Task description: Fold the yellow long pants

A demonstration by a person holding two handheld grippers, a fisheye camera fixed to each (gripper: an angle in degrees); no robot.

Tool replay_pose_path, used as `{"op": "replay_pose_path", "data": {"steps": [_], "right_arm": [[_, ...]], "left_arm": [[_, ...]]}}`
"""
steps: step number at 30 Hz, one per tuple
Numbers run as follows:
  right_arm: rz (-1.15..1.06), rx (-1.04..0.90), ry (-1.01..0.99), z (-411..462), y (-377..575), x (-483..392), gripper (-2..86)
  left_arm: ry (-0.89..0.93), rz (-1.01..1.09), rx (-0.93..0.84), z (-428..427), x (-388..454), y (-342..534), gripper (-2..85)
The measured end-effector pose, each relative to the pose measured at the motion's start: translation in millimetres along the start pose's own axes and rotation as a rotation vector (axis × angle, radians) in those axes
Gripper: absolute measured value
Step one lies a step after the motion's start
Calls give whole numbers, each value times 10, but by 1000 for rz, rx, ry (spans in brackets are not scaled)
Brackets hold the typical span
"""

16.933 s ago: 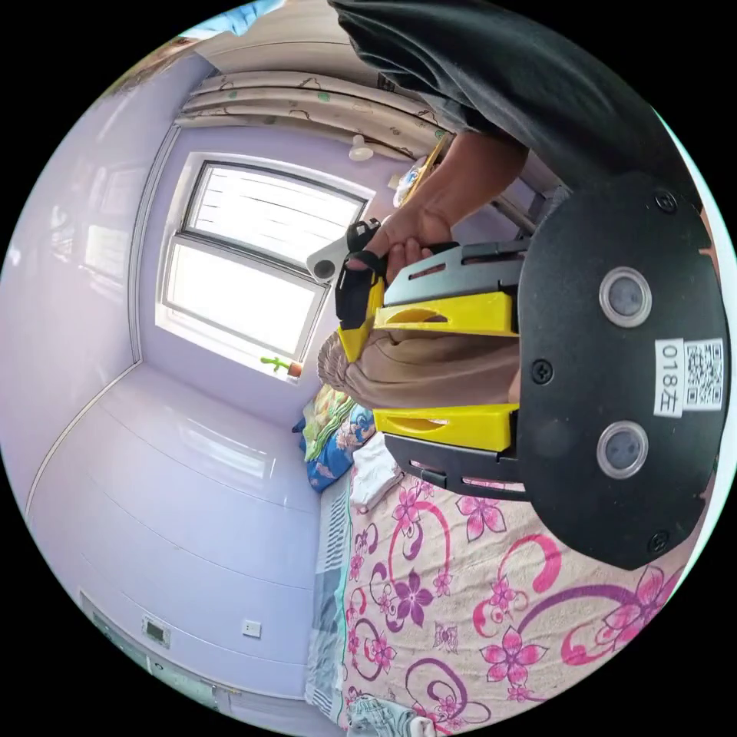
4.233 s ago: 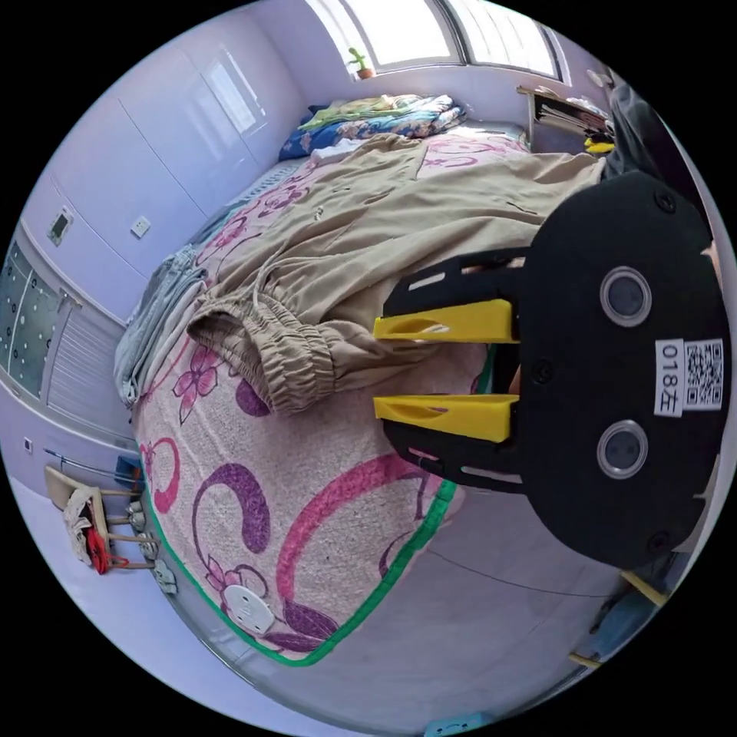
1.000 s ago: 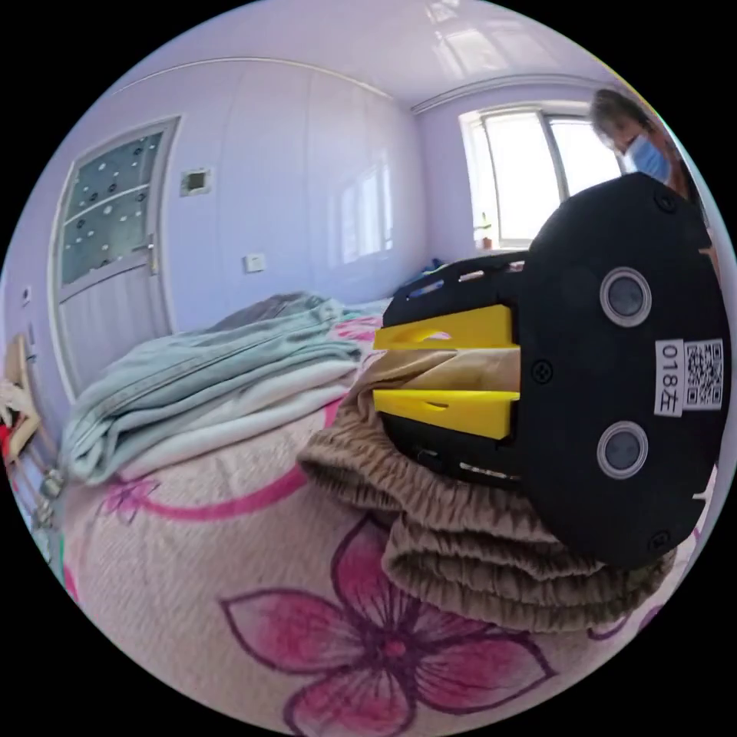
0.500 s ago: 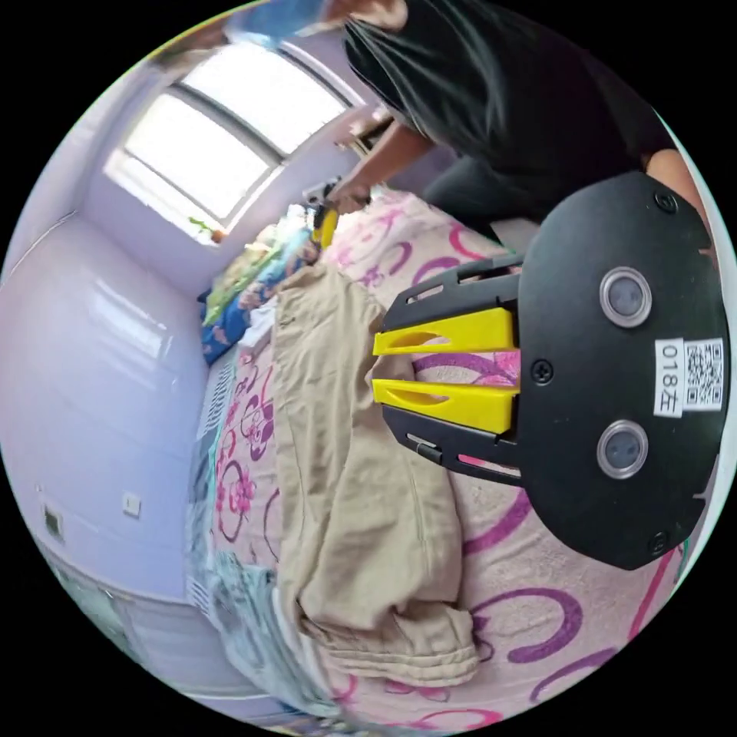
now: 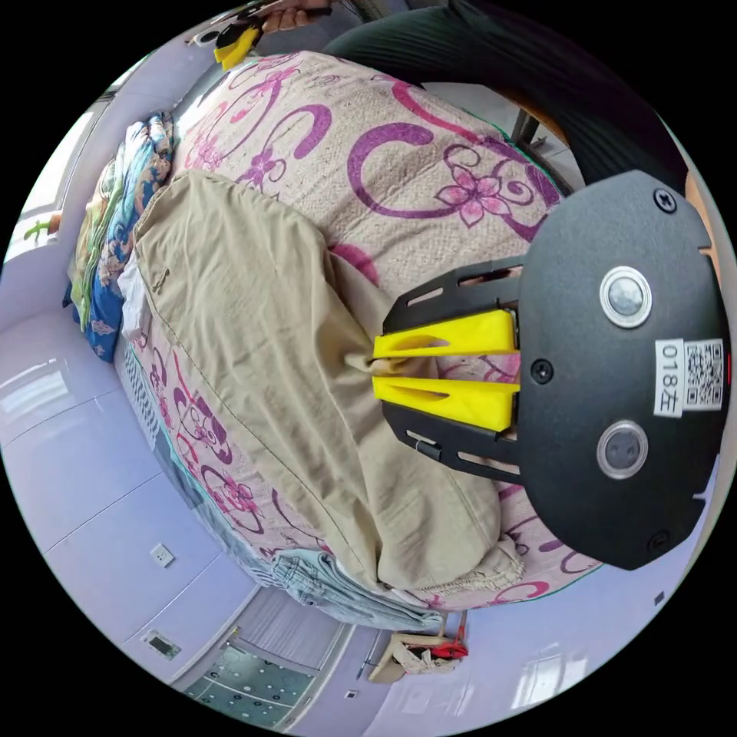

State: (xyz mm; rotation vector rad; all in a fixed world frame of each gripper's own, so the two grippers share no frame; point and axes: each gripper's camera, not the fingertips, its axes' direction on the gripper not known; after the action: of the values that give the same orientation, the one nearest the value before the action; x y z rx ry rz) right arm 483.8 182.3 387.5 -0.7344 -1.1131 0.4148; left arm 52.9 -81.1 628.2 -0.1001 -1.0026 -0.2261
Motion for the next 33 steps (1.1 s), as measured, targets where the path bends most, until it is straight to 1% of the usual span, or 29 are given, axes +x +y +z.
{"op": "replay_pose_path", "data": {"steps": [3, 5, 7, 9, 12, 14, 16, 18, 20, 22, 25, 27, 29, 31, 33], "right_arm": [[-3, 32, 1, -94, 19, -13, 56], [6, 44, 7, -117, 20, 14, 57], [19, 60, 28, -130, 15, 60, 61], [44, 68, 103, -108, -28, 168, 81], [95, 40, 173, -6, -205, 388, 115], [108, 26, 207, 56, -387, 512, 127], [108, 51, 246, 77, -604, 606, 132], [101, 98, 329, 73, -930, 696, 133], [88, 116, 404, 87, -1167, 731, 134], [43, 96, 473, 157, -1380, 703, 132], [-97, 106, 617, 290, -1614, 550, 119], [-196, 79, 736, 418, -1772, 501, 114], [-255, 13, 777, 534, -1897, 525, 114], [-312, -68, 767, 647, -2008, 561, 105], [-358, -156, 790, 769, -2126, 622, 51]], "left_arm": [[13, -14, 6, -434, -48, 200, -5], [-14, -10, 8, -698, -15, 367, -8], [-59, -54, 13, -971, -93, 554, -9], [-56, -116, 21, -1115, -276, 621, -10], [-55, -137, -6, -1179, -530, 648, -9], [-29, -184, 6, -1256, -738, 662, -10], [19, -262, 28, -1401, -1079, 681, -10], [56, -314, 43, -1512, -1338, 704, -10], [79, -333, 42, -1596, -1541, 713, -10], [71, -319, 27, -1671, -1697, 692, -10], [37, -282, -1, -1706, -1813, 652, -10], [30, -275, -10, -1708, -1904, 643, -10], [31, -273, -15, -1714, -2010, 642, -10], [28, -266, -16, -1739, -2151, 648, -10], [27, -258, -18, -1760, -2253, 657, -10]]}}
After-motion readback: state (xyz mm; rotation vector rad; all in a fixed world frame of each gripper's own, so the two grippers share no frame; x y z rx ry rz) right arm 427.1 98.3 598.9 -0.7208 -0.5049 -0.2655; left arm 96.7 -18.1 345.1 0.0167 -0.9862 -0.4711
